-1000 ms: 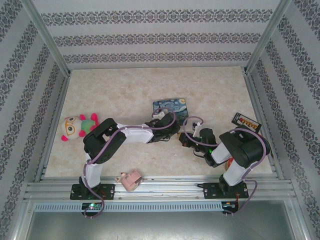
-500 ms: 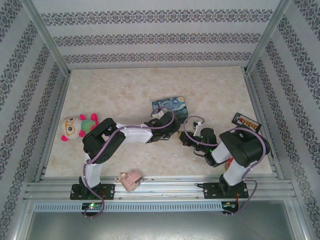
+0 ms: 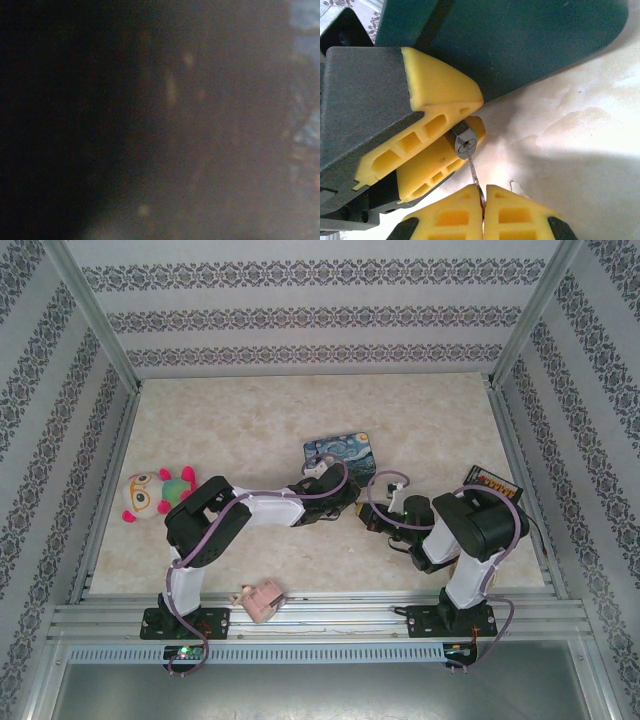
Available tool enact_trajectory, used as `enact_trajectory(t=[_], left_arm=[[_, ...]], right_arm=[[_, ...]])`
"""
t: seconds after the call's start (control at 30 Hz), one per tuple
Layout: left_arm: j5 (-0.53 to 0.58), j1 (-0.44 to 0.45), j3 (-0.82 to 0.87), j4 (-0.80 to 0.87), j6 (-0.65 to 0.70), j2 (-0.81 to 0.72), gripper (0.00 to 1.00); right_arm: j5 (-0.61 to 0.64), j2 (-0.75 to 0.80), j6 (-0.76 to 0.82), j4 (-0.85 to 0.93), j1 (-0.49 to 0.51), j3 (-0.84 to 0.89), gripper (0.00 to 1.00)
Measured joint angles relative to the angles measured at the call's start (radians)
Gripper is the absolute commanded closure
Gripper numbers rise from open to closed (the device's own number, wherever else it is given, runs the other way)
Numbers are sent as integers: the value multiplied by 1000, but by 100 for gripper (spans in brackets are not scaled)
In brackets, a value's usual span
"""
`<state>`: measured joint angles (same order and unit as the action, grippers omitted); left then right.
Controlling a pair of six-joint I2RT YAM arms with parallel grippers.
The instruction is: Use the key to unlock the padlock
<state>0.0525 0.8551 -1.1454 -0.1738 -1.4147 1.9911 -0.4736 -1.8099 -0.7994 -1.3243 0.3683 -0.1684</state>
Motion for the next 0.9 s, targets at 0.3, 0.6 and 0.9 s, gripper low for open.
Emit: enact_trajectory(t=[0.3,0.6,0.9], left_arm=[[-2,-5,1,-11,-7,0,93],[-5,-5,1,-13,-8,0,93],[-24,-6,1,-26,-8,0,93]], right_arm=[[-29,-43,-32,-66,-15,0,100],[-48,-43,-37,-64,-28,-2,100],[-134,-25,-63,-31,-77,-14,100]])
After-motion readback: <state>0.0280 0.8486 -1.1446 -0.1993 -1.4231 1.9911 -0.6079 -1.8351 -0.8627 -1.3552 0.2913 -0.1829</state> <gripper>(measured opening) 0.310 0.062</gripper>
